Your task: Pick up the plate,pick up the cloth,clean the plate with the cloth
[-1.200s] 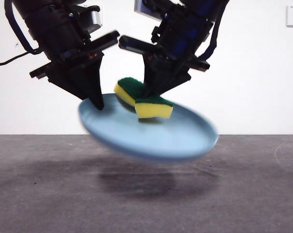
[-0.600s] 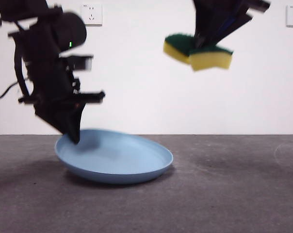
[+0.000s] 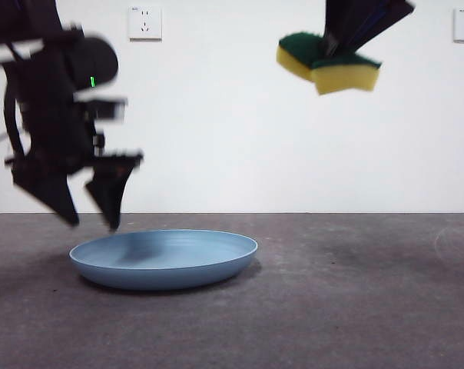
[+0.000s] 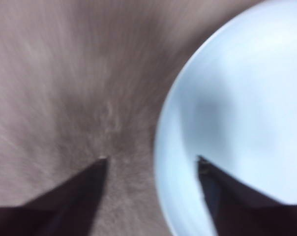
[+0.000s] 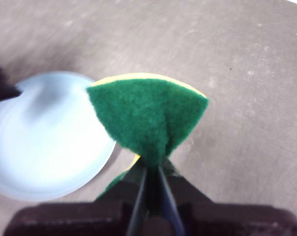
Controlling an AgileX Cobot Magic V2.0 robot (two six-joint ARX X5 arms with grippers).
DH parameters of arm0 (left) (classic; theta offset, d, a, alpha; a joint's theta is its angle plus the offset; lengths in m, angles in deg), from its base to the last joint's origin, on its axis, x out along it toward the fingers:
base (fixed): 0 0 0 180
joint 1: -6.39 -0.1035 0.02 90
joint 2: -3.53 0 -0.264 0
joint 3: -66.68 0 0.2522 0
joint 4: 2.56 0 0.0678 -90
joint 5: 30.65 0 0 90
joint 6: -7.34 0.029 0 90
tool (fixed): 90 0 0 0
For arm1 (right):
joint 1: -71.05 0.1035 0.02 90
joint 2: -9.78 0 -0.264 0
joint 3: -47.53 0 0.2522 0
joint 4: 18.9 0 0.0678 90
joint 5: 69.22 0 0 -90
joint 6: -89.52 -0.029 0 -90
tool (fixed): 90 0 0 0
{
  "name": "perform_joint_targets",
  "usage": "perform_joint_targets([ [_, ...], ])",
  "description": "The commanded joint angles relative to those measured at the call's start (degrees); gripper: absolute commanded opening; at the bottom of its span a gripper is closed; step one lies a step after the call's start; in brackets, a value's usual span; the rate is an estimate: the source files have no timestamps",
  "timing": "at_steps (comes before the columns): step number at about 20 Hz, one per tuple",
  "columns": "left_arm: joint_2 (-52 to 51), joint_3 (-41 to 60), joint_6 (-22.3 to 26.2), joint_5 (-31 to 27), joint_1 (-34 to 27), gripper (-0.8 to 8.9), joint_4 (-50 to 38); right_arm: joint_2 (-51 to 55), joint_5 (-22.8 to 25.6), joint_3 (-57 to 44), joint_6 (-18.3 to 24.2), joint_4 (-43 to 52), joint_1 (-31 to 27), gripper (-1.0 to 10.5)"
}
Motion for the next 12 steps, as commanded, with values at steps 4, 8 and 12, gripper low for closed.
perform_joint_targets([
  [4, -16.6, 0.3, -0.6, 2.0, 3.6, 4.09, 2.6, -9.4, -9.2, -0.5, -4.5, 1.4, -6.6, -0.2],
  [8, -28.1, 0.3, -2.4, 3.6, 6.8, 4.09, 4.9, -18.8, -13.9, -0.5, -5.8, 1.4, -9.7, -0.2],
  [12, -35.8, 0.3, -3.7, 3.5, 10.1, 4.08, 8.6, -26.8, -16.6, -0.5, -5.9, 1.4, -10.6, 0.1],
])
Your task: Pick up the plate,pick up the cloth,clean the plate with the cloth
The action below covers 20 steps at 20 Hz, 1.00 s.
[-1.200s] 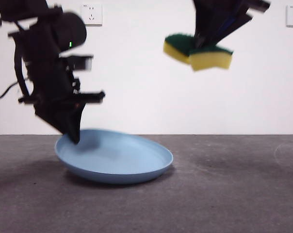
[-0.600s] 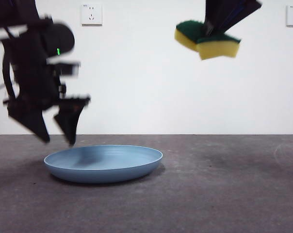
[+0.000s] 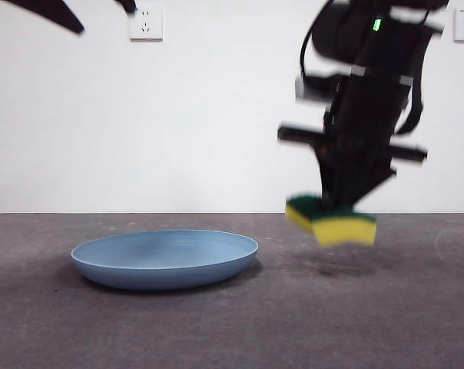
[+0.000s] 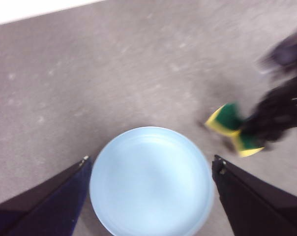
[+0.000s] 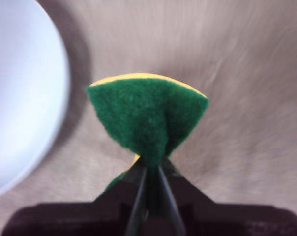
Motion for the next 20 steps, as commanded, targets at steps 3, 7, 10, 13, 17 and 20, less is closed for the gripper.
perform_joint_targets([
  [3, -3.1, 0.3, -1.9, -0.2, 2.5, 4.08, 4.5, -4.1, -0.4, -0.5, -0.7, -1.0, 0.0, 0.4],
  [7, -3.0, 0.3, -1.9, -0.2, 3.1, 4.08, 6.2, -4.0, 0.0, -0.5, -0.7, -1.5, 0.0, 4.8],
  [10, -3.0, 0.3, -2.1, -0.2, 3.1, 4.08, 6.3, -4.0, 0.0, -0.5, -0.5, -1.7, -0.2, 5.4],
  [13, -3.0, 0.3, -2.1, -0.2, 3.1, 4.08, 6.8, -4.0, 0.1, -0.5, 0.0, -1.6, -0.3, 5.4],
  [17, -3.0, 0.3, -2.1, -0.2, 3.1, 4.08, 7.1, -2.4, 0.0, -0.5, -0.1, -2.1, -0.3, 5.4],
  [20, -3.0, 0.3, -2.1, -0.5, 3.1, 4.08, 7.1, 0.4, -0.2, -0.5, -0.3, -2.8, -0.2, 5.4],
])
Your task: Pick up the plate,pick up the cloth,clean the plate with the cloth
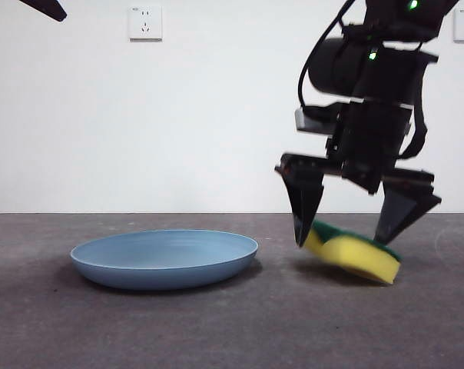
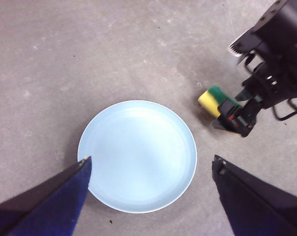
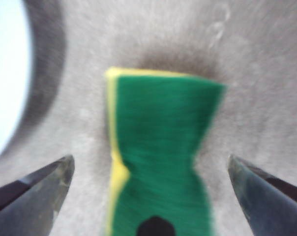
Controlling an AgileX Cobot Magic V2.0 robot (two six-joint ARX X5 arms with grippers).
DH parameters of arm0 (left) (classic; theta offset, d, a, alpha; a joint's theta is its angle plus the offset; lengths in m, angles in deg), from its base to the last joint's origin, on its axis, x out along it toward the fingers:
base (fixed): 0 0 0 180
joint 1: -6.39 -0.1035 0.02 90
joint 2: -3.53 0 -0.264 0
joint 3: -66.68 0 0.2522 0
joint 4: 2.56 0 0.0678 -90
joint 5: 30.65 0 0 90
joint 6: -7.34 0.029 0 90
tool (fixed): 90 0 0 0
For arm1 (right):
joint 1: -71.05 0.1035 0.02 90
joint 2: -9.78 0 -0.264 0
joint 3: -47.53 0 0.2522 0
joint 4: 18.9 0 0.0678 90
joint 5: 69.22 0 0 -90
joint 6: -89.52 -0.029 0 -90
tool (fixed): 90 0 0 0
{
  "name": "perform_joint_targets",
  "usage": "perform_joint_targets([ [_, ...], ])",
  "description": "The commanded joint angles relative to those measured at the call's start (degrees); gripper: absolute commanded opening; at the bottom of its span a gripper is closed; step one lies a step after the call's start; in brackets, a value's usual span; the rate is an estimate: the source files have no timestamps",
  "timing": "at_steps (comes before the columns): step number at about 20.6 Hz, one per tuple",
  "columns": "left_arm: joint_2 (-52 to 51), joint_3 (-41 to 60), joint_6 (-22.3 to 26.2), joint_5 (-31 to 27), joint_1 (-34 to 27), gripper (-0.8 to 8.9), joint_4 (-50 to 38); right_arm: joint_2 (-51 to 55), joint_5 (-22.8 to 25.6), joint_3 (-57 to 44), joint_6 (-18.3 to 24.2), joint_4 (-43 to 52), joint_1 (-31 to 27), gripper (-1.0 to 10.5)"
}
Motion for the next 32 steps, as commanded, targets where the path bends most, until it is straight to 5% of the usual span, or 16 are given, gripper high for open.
perform_joint_targets([
  [1, 0.0, 0.3, -0.2, -0.4, 0.3, 4.08, -0.1, 2.8, 0.0, -0.4, -0.1, -0.7, 0.2, 5.3],
  [3, 0.0, 0.3, -0.2, -0.5, 0.3, 4.04, -0.2, 5.7, 0.0, -0.4, 0.0, -2.1, 0.1, 4.8],
  [4, 0.0, 0.3, -0.1, -0.6, 0.3, 3.91, -0.4, 7.8, 0.0, -0.4, 0.2, -3.2, 0.1, 3.2],
  [6, 0.0, 0.3, 0.3, -0.7, 0.3, 1.72, -1.0, 11.7, -0.1, -0.4, 1.7, -4.8, 0.1, -0.2],
  [7, 0.0, 0.3, 0.9, -0.7, 0.3, 0.23, -1.3, 14.2, -0.1, -0.4, 2.3, -5.2, 0.2, -0.1],
  [8, 0.0, 0.3, 2.0, -0.8, 0.3, -0.04, -1.4, 17.0, -0.2, -0.4, 2.3, -5.4, 0.2, -0.1],
  [12, -0.2, 0.3, 3.0, -9.6, 0.3, -0.08, -2.2, 27.7, -0.2, -0.4, 3.8, -5.2, 0.2, -0.1],
  [18, -8.0, 2.6, 4.6, -9.9, 0.6, -0.08, -5.2, 45.9, 0.3, -3.9, 5.1, 0.1, 1.0, -0.1],
  [25, -25.7, 26.3, 4.3, -9.0, 0.9, -0.08, -18.8, 64.4, 3.4, -22.6, 5.7, 3.9, 1.0, -0.1],
  [32, -28.8, 30.0, -0.2, -9.1, 1.0, -0.04, -18.8, 66.4, 3.3, -25.2, 4.6, 2.5, 0.8, 0.0],
])
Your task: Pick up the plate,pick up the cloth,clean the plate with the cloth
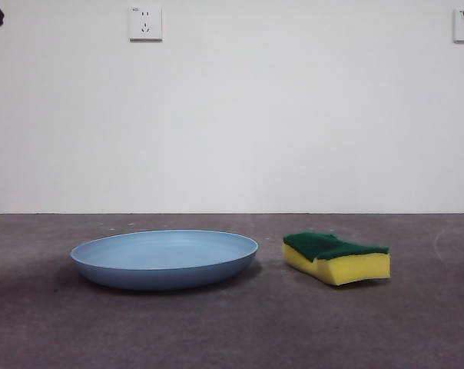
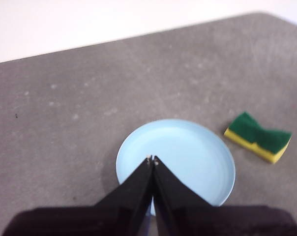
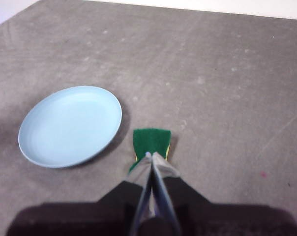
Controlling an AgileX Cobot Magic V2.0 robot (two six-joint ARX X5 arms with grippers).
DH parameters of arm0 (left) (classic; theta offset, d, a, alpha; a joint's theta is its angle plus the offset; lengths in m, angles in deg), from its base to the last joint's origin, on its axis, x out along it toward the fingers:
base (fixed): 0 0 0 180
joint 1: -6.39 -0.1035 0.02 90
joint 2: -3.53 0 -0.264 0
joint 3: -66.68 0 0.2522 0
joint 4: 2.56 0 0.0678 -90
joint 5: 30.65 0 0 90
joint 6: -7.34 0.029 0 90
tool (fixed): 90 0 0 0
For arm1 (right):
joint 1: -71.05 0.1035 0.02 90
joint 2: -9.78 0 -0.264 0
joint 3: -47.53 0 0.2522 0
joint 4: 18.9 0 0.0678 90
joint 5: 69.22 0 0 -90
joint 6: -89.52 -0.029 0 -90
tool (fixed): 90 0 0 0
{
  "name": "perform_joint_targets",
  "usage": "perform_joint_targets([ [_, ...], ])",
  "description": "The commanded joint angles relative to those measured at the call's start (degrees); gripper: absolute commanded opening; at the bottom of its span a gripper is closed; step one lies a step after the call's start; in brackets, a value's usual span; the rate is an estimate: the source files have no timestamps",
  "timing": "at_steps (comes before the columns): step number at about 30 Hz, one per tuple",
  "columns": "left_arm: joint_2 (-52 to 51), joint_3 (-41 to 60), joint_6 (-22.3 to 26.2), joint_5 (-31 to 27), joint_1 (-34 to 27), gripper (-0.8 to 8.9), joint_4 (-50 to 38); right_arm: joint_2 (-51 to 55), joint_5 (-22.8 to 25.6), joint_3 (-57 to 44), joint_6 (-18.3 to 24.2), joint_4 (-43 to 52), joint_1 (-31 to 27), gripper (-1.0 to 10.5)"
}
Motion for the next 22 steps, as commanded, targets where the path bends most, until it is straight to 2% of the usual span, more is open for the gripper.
perform_joint_targets([
  [1, 0.0, 0.0, -1.9, 0.0, 0.2, -0.04, -0.5, 0.0, 0.0, -0.1, -0.7, 0.5, -0.1, 0.0],
  [14, 2.7, 0.0, -1.9, -0.2, 0.2, -0.04, 0.0, 0.0, 0.0, -0.1, -0.7, 0.5, -0.1, 0.0],
  [15, 2.8, 0.0, -1.5, -0.2, 0.2, -0.04, 0.0, 0.0, 0.0, -0.1, -0.7, 0.5, -0.1, 0.0],
  [17, 2.7, 0.1, 5.3, -2.1, 0.2, -0.03, -0.3, 0.0, 0.0, -0.1, -0.7, 0.5, -0.1, 0.0],
  [22, -0.9, 0.4, 6.0, -5.8, -3.7, -0.03, -1.1, 0.0, 0.0, -0.1, -0.7, 0.5, -0.1, 0.0],
])
